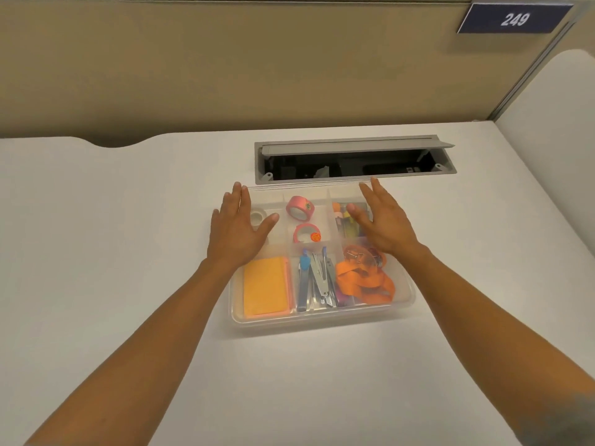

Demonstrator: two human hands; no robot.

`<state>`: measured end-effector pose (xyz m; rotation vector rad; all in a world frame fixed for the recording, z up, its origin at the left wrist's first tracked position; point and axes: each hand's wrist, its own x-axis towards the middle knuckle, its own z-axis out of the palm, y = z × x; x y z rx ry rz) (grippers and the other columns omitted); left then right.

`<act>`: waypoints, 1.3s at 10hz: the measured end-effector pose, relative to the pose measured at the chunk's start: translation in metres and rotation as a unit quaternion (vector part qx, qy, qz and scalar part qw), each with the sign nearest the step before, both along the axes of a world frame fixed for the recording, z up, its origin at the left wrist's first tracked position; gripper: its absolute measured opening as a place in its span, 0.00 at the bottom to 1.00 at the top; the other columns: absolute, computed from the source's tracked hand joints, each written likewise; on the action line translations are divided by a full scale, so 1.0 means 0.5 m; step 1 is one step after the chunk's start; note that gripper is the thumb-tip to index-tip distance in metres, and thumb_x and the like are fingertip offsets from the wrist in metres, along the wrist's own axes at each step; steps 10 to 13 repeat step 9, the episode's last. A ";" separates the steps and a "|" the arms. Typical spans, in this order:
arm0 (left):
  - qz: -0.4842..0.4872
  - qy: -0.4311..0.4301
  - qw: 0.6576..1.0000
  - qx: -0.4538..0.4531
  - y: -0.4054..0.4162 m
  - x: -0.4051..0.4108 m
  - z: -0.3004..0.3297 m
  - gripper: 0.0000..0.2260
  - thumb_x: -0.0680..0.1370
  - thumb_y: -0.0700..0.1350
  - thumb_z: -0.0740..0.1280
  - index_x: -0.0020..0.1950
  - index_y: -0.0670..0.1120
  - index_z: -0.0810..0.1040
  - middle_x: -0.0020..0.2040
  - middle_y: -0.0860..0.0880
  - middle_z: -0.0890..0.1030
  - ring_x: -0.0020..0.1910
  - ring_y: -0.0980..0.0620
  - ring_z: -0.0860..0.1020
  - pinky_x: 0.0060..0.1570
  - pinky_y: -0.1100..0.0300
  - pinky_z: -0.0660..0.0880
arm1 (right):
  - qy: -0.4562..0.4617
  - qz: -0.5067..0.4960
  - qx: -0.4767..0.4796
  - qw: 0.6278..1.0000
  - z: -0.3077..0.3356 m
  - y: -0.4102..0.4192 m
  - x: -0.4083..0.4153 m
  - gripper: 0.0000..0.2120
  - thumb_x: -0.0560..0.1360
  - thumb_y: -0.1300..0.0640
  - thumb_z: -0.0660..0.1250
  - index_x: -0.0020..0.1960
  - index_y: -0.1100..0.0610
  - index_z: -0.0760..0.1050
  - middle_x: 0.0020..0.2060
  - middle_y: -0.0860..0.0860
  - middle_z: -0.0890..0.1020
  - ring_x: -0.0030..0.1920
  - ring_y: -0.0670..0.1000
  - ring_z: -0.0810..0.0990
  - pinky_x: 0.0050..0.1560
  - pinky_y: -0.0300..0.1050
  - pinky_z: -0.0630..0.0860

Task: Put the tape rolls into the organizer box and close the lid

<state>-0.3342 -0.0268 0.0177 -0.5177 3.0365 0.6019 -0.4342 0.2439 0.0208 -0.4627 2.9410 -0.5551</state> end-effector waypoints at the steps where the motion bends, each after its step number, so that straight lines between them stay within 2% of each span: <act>1: -0.001 0.000 0.999 -0.036 0.000 -0.003 -0.005 0.41 0.74 0.70 0.49 0.79 0.46 0.47 0.80 0.47 0.47 0.79 0.45 0.46 0.76 0.44 0.46 | 0.021 0.005 0.004 1.000 -0.008 -0.001 -0.004 0.38 0.74 0.30 0.47 0.78 0.49 0.50 0.78 0.50 0.52 0.78 0.53 0.51 0.75 0.55 0.49; 2: 0.003 0.007 0.999 -0.053 -0.002 -0.008 -0.009 0.41 0.74 0.70 0.50 0.79 0.46 0.48 0.80 0.47 0.48 0.79 0.46 0.46 0.76 0.45 0.45 | 0.021 0.003 0.010 1.000 -0.010 -0.003 -0.007 0.40 0.74 0.30 0.48 0.78 0.51 0.48 0.79 0.50 0.52 0.78 0.53 0.50 0.75 0.51 0.48; 4: 0.008 0.010 0.999 -0.047 0.000 -0.009 -0.014 0.41 0.74 0.70 0.51 0.79 0.47 0.47 0.80 0.47 0.48 0.79 0.46 0.46 0.75 0.47 0.46 | -0.007 -0.003 -0.011 1.000 -0.009 -0.003 -0.007 0.42 0.73 0.29 0.49 0.78 0.50 0.47 0.79 0.49 0.50 0.78 0.52 0.50 0.74 0.51 0.50; 6: 0.013 0.005 0.999 -0.038 0.002 -0.007 -0.009 0.41 0.74 0.70 0.51 0.79 0.47 0.47 0.80 0.47 0.48 0.79 0.46 0.46 0.75 0.46 0.47 | -0.033 -0.007 -0.042 0.999 0.002 0.000 -0.004 0.39 0.75 0.32 0.52 0.78 0.50 0.47 0.79 0.48 0.51 0.78 0.52 0.50 0.74 0.51 0.51; 7: 0.004 -0.001 0.998 -0.063 0.002 -0.004 -0.001 0.40 0.74 0.71 0.48 0.79 0.48 0.49 0.80 0.47 0.48 0.79 0.45 0.45 0.76 0.45 0.46 | -0.020 -0.008 -0.008 1.000 0.012 -0.003 0.005 0.40 0.73 0.30 0.49 0.78 0.50 0.49 0.78 0.48 0.52 0.78 0.52 0.51 0.75 0.52 0.49; 8: -0.013 0.023 0.996 -0.082 0.007 0.006 0.009 0.38 0.75 0.70 0.46 0.78 0.49 0.51 0.80 0.46 0.49 0.79 0.45 0.45 0.76 0.45 0.43 | 0.034 0.005 0.069 0.997 0.020 -0.007 0.009 0.40 0.73 0.29 0.45 0.78 0.50 0.52 0.78 0.50 0.54 0.78 0.53 0.50 0.75 0.55 0.44; 9: -0.023 0.067 0.995 -0.075 0.009 0.020 0.035 0.37 0.75 0.68 0.44 0.78 0.49 0.56 0.80 0.46 0.52 0.79 0.46 0.47 0.76 0.45 0.43 | 0.091 0.043 0.123 0.987 0.044 -0.020 0.022 0.35 0.76 0.32 0.44 0.76 0.52 0.55 0.78 0.51 0.56 0.78 0.53 0.49 0.75 0.56 0.42; 13: -0.023 0.067 0.995 -0.075 0.009 0.020 0.035 0.37 0.75 0.68 0.44 0.78 0.49 0.56 0.80 0.46 0.52 0.79 0.46 0.47 0.76 0.45 0.43 | 0.091 0.043 0.123 0.987 0.044 -0.020 0.022 0.35 0.76 0.32 0.44 0.76 0.52 0.55 0.78 0.51 0.56 0.78 0.53 0.49 0.75 0.56 0.42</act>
